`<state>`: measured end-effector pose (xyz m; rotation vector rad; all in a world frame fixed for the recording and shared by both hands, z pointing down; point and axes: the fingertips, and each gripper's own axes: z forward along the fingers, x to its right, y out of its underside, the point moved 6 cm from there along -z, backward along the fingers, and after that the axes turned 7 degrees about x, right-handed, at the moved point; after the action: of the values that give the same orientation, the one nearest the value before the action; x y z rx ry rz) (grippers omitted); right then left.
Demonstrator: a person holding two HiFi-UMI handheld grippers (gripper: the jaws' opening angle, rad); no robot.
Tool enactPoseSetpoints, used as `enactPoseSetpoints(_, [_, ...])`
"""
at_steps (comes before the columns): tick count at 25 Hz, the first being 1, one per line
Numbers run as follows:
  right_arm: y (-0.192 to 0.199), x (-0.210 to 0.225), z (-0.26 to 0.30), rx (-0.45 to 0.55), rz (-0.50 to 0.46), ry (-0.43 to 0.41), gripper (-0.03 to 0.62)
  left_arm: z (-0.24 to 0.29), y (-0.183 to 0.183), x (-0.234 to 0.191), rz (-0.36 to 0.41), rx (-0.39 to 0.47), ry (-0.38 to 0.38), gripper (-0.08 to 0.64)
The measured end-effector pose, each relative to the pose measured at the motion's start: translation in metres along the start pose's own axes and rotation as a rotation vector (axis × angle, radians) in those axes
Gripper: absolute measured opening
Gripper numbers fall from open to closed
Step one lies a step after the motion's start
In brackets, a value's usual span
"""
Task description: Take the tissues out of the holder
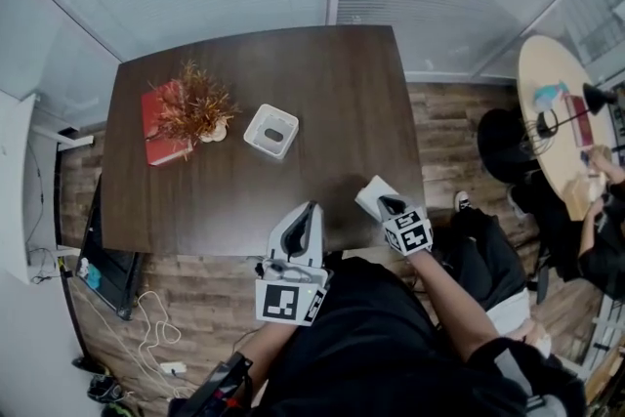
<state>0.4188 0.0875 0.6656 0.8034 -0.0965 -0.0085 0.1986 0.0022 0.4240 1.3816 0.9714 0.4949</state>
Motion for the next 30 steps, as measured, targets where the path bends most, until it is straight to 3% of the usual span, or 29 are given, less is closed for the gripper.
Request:
enactPoseSetpoints(12, [0.040, 0.018, -0.024, -0.046, 0.078, 0.053, 0.012, 0.020, 0.017, 0.020, -0.032, -0.048, 0.048, -0.003])
enactPoseSetpoints(16, [0.053, 0.018, -0.024, -0.051, 0.113, 0.054, 0.012, 0.020, 0.016, 0.021, -0.003, -0.047, 0.043, -0.003])
enactPoseSetpoints(30, [0.071, 0.015, -0.026, -0.075, 0.101, 0.057, 0.014, 0.010, 0.025, 0.028, -0.030, -0.075, 0.054, -0.003])
